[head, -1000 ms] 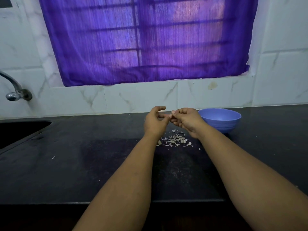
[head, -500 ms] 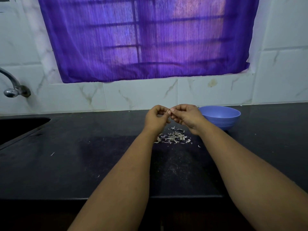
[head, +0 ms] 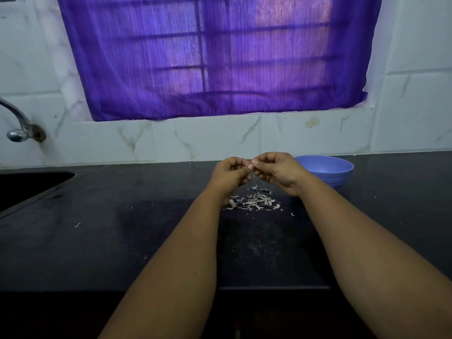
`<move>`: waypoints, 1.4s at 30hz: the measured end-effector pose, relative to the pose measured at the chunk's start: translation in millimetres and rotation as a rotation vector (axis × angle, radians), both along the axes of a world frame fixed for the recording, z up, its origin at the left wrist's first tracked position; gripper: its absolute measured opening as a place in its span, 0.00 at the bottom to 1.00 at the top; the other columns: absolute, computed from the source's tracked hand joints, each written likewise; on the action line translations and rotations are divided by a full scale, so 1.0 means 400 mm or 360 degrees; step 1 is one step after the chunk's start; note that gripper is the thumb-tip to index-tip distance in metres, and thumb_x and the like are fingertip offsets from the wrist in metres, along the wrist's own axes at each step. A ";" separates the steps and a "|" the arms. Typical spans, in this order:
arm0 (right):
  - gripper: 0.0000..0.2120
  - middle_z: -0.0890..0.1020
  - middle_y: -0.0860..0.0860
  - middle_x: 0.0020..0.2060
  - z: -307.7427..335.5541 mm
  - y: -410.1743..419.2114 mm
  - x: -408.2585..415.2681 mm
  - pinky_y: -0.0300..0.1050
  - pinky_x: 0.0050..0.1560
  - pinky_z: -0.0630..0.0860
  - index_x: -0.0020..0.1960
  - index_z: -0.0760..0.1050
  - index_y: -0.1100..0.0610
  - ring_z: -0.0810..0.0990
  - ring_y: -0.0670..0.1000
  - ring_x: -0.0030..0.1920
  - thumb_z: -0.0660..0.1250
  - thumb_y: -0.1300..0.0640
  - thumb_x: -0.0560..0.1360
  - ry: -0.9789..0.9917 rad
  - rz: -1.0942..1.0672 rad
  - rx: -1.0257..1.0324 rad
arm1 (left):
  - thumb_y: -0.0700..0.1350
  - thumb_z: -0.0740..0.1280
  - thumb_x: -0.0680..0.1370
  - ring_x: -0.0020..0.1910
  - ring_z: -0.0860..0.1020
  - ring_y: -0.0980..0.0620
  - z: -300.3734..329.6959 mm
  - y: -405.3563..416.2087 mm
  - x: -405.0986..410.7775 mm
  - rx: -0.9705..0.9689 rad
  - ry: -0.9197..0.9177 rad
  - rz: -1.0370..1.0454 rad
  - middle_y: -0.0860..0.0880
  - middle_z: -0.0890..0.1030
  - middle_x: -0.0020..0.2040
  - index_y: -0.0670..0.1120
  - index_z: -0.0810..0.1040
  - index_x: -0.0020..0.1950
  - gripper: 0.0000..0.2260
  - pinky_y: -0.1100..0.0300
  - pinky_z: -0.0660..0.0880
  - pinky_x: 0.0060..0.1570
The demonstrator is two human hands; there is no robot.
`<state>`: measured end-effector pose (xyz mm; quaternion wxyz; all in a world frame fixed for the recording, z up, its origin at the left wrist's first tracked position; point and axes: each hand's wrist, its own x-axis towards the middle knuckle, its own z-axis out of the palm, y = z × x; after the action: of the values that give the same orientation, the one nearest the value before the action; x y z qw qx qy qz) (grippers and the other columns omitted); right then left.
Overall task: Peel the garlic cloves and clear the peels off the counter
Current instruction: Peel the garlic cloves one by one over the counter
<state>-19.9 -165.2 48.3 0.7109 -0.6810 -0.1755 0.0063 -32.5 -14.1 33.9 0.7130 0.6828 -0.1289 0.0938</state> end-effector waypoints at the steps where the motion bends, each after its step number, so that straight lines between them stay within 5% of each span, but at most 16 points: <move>1: 0.01 0.81 0.53 0.36 0.003 -0.006 -0.001 0.35 0.41 0.78 0.46 0.79 0.61 0.78 0.45 0.35 0.69 0.64 0.75 0.0015 0.0033 -0.0001 | 0.36 0.69 0.76 0.29 0.76 0.60 0.001 0.001 -0.001 -0.0007 0.0015 -0.0038 0.50 0.78 0.33 0.44 0.77 0.42 0.05 0.68 0.73 0.32; 12: 0.02 0.81 0.50 0.31 0.004 -0.013 -0.009 0.32 0.36 0.77 0.46 0.79 0.63 0.78 0.42 0.32 0.69 0.64 0.74 0.0049 0.0031 0.0024 | 0.41 0.65 0.79 0.33 0.75 0.56 -0.004 -0.002 0.002 0.0095 0.0099 -0.0167 0.48 0.78 0.39 0.45 0.76 0.45 0.04 0.65 0.76 0.38; 24: 0.06 0.82 0.53 0.34 -0.011 0.009 0.011 0.32 0.36 0.78 0.48 0.79 0.66 0.79 0.44 0.32 0.71 0.64 0.73 0.0091 -0.0181 -0.0004 | 0.43 0.63 0.81 0.33 0.76 0.56 -0.016 -0.029 0.008 0.0545 -0.0154 0.0316 0.51 0.77 0.39 0.49 0.70 0.43 0.07 0.58 0.76 0.38; 27: 0.01 0.83 0.53 0.34 -0.010 0.008 0.011 0.33 0.39 0.79 0.45 0.79 0.63 0.81 0.44 0.34 0.70 0.67 0.74 0.0075 -0.0140 0.0084 | 0.43 0.68 0.78 0.33 0.78 0.56 -0.017 -0.022 0.012 0.0471 -0.0242 0.0397 0.51 0.79 0.40 0.47 0.74 0.46 0.04 0.59 0.77 0.37; 34: 0.08 0.84 0.55 0.39 -0.007 0.014 0.012 0.39 0.46 0.78 0.49 0.79 0.59 0.82 0.47 0.39 0.72 0.68 0.72 -0.0030 -0.0275 0.0086 | 0.42 0.71 0.76 0.34 0.82 0.55 -0.019 -0.010 0.018 0.0436 -0.0287 0.0445 0.48 0.84 0.39 0.46 0.83 0.46 0.02 0.59 0.80 0.40; 37: 0.06 0.83 0.53 0.38 -0.009 0.018 0.012 0.35 0.40 0.77 0.45 0.79 0.59 0.81 0.46 0.38 0.74 0.65 0.71 -0.0093 -0.0384 0.0046 | 0.35 0.70 0.75 0.32 0.82 0.57 -0.016 -0.015 0.010 0.0199 -0.0193 0.0284 0.47 0.83 0.38 0.44 0.82 0.46 0.05 0.66 0.77 0.35; 40: 0.03 0.84 0.53 0.38 -0.016 0.016 0.021 0.38 0.43 0.79 0.43 0.80 0.57 0.83 0.49 0.41 0.74 0.62 0.71 -0.0223 -0.0490 -0.0141 | 0.36 0.69 0.76 0.36 0.82 0.55 -0.017 -0.023 0.011 0.0057 -0.0071 0.0218 0.45 0.83 0.40 0.41 0.81 0.48 0.03 0.67 0.77 0.37; 42: 0.02 0.85 0.51 0.38 -0.020 0.011 0.031 0.41 0.47 0.79 0.42 0.82 0.52 0.83 0.48 0.43 0.74 0.57 0.71 -0.0454 -0.0625 -0.0541 | 0.38 0.69 0.77 0.37 0.82 0.53 -0.016 -0.025 0.016 -0.0053 0.0039 0.0227 0.43 0.84 0.41 0.39 0.81 0.47 0.03 0.65 0.79 0.40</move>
<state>-7.7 -160.7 40.3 0.5425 -0.8052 -0.1349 -0.1977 -26.3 -24.1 27.4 0.7173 0.6794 -0.0695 0.1381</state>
